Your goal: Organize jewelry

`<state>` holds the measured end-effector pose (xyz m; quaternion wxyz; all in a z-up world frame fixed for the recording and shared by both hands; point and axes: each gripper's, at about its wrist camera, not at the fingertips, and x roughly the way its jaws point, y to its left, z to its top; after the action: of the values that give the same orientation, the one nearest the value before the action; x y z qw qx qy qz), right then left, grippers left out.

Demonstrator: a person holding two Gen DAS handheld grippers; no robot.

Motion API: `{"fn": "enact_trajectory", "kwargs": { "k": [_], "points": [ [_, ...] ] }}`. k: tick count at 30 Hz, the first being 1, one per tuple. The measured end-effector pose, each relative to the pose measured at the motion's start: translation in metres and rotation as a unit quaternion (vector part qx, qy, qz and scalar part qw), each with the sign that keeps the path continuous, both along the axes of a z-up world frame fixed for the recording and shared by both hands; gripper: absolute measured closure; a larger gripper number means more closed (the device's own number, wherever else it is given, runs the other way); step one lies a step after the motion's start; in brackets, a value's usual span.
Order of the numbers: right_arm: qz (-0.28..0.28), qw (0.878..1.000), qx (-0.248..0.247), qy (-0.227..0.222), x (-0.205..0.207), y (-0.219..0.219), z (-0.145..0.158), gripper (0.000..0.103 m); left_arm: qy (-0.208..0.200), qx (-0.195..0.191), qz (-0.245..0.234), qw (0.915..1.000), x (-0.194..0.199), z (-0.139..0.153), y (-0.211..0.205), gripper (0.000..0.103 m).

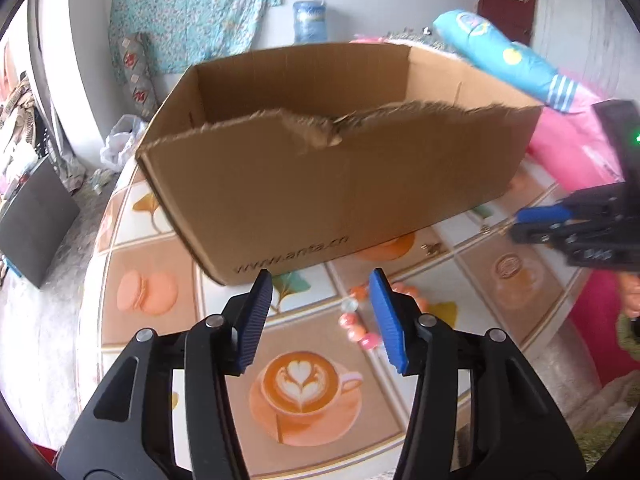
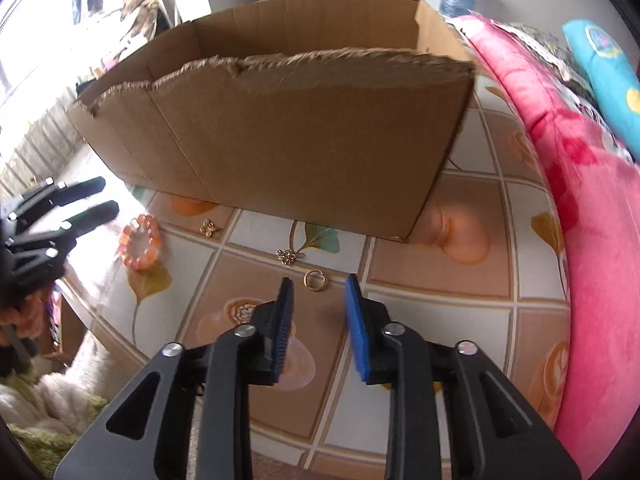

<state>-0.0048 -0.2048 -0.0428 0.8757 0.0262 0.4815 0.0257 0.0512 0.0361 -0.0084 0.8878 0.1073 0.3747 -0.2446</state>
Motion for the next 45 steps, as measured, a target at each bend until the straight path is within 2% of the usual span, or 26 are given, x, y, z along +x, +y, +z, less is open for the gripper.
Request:
{"fn": "enact_trajectory", "kwargs": {
  "k": [6,9,12,18,27,29,34,42,45],
  "points": [
    [0.006,1.000,-0.009,-0.002,0.007,0.004,-0.004,0.085,0.000,-0.011,-0.037,0.9993,-0.013,-0.001,-0.030,0.055],
    [0.012,1.000,-0.005,-0.003,0.008,0.006,-0.005,0.091,0.002,-0.018,-0.056,0.9983,-0.024,-0.003,-0.043,0.055],
    [0.015,1.000,-0.007,-0.004,0.009,0.007,-0.004,0.091,0.003,-0.018,-0.074,0.9971,-0.029,-0.004,-0.050,0.055],
    [0.007,1.000,0.020,-0.002,0.005,0.003,-0.002,0.091,0.004,-0.019,-0.100,0.9948,-0.041,-0.007,-0.064,0.055],
    [-0.008,0.999,0.047,-0.008,-0.007,-0.005,0.001,0.091,-0.003,0.001,-0.112,0.9937,-0.040,-0.017,-0.089,0.055],
    [-0.009,0.999,0.052,-0.008,-0.005,-0.007,0.002,0.091,-0.004,0.008,-0.109,0.9940,-0.036,-0.020,-0.095,0.059],
    [-0.011,0.998,0.060,-0.009,-0.006,-0.010,0.001,0.091,0.010,0.023,-0.084,0.9962,-0.020,-0.028,-0.101,0.076],
    [-0.013,0.997,0.071,-0.012,-0.004,-0.014,-0.001,0.091,0.018,0.030,-0.055,0.9979,-0.008,-0.030,-0.100,0.079],
    [-0.013,0.997,0.075,-0.013,-0.005,-0.016,-0.001,0.091,0.018,0.029,-0.057,0.9978,-0.007,-0.029,-0.103,0.088]
  ]
}}
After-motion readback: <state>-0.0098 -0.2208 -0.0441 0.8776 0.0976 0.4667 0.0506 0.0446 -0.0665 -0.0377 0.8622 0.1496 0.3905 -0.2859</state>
